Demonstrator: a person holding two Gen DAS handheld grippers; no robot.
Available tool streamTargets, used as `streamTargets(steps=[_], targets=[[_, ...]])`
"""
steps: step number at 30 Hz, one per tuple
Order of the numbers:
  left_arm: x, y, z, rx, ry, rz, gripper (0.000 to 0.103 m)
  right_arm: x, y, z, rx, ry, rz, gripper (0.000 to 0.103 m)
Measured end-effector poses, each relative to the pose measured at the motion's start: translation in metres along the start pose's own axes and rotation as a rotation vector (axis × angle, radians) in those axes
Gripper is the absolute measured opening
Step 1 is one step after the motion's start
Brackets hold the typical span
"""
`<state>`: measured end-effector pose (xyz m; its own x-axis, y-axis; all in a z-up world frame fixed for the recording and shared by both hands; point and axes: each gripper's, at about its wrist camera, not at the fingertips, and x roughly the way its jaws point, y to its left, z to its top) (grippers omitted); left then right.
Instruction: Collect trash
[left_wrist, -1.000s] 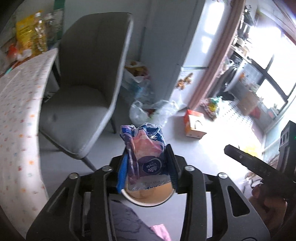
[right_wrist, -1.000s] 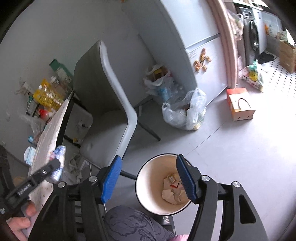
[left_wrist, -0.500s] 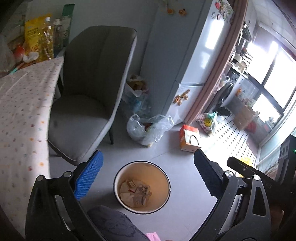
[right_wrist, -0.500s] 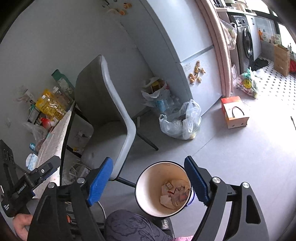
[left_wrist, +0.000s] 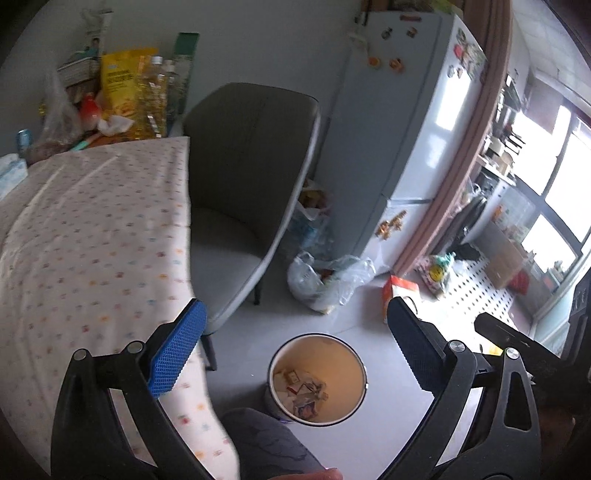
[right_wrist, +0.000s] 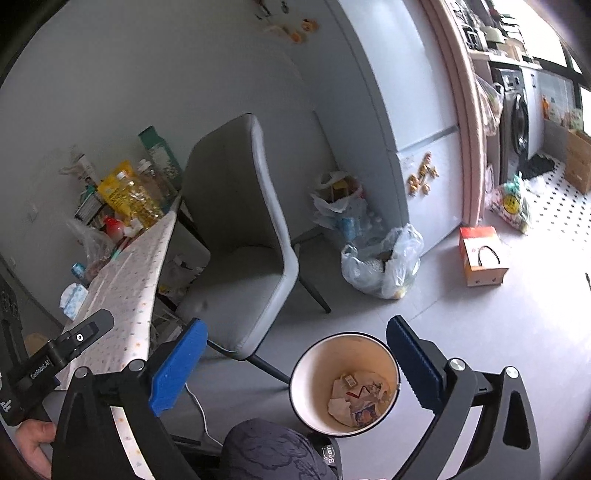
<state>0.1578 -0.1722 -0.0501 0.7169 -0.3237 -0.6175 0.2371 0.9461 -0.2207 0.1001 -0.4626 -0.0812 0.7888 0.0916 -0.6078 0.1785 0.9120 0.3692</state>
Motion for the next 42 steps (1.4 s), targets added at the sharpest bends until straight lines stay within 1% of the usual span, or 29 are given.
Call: streamTargets(steps=[7, 10, 15, 18, 20, 23, 26, 30, 37, 42], targets=[[-0.04, 0.027, -0.002, -0.023, -0.051, 0.046, 0.097, -0.012, 0.036, -0.001, -0.063, -0.011, 0.038, 0.096], [-0.062, 0.041, -0.003, -0.038, -0.088, 0.065, 0.097, -0.018, 0.053, -0.001, -0.092, -0.016, 0.04, 0.096], [-0.092, 0.058, -0.007, -0.035, -0.123, 0.106, 0.097, -0.034, 0.086, -0.003, -0.153, -0.047, 0.055, 0.095], [-0.111, 0.07, -0.012, -0.046, -0.143, 0.139, 0.097, -0.043, 0.104, -0.007, -0.189, -0.063, 0.07, 0.095], [-0.128, 0.079, -0.016, -0.056, -0.167, 0.179, 0.097, -0.049, 0.116, -0.01, -0.209, -0.069, 0.087, 0.095], [-0.15, 0.089, -0.024, -0.054, -0.206, 0.206, 0.097, -0.057, 0.133, -0.016, -0.244, -0.076, 0.117, 0.095], [-0.169, 0.098, -0.032, -0.041, -0.228, 0.254, 0.097, -0.064, 0.145, -0.024, -0.249, -0.061, 0.175, 0.095], [-0.191, 0.11, -0.04, -0.072, -0.257, 0.279, 0.097, -0.073, 0.161, -0.038, -0.281, -0.059, 0.202, 0.095], [-0.215, 0.121, -0.05, -0.076, -0.27, 0.318, 0.097, -0.081, 0.173, -0.053, -0.322, -0.065, 0.224, 0.095], [-0.222, 0.126, -0.053, -0.083, -0.275, 0.325, 0.097, -0.084, 0.179, -0.058, -0.333, -0.065, 0.237, 0.095]])
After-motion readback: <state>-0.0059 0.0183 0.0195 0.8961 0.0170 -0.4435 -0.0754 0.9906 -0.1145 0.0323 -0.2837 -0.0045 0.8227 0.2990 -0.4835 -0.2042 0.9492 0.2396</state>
